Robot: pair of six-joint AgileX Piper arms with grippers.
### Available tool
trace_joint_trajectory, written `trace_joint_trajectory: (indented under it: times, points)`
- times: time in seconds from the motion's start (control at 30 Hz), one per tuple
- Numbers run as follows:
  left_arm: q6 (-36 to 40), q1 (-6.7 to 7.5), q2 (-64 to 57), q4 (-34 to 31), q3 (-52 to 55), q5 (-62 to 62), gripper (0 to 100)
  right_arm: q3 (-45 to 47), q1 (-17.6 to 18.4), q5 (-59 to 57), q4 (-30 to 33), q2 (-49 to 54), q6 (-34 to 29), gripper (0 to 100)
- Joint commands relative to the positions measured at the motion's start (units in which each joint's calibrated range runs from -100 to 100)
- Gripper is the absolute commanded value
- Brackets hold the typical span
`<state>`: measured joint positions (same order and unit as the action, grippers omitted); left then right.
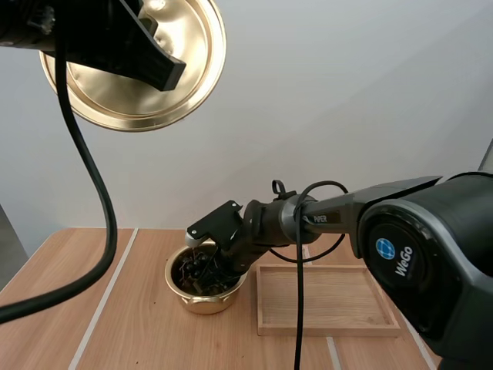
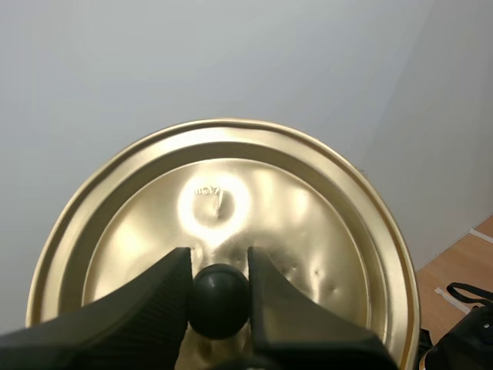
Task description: Open the lid, put the grape in the pot, and close it
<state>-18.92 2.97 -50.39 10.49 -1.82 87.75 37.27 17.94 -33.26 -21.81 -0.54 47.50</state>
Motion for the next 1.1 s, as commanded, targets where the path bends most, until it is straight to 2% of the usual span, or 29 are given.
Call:
trace_joint_trajectory:
  times: [0.0,0.3,0.67,0.93,1.07]
  points:
    - [0.5,0.00,-0.3,-0.1,-0.5,-0.4,0,0.2,-0.1,4.5,2.0,-0.8,-0.4,0]
    - [0.5,0.00,-0.3,-0.1,-0.5,-0.4,0,-0.2,-0.1,2.5,1.9,0.8,-0.5,0]
    - [0.5,0.00,-0.3,-0.1,-0.5,-0.4,0,-0.2,-0.1,1.3,1.6,13.5,-1.6,0]
    - [0.5,0.00,-0.3,-0.1,-0.5,-0.4,0,-0.2,-0.1,-1.1,2.1,9.8,-2.0,0]
    - [0.5,0.00,-0.3,-0.1,-0.5,-0.4,0,-0.2,-0.1,-1.0,2.2,4.1,-2.0,0]
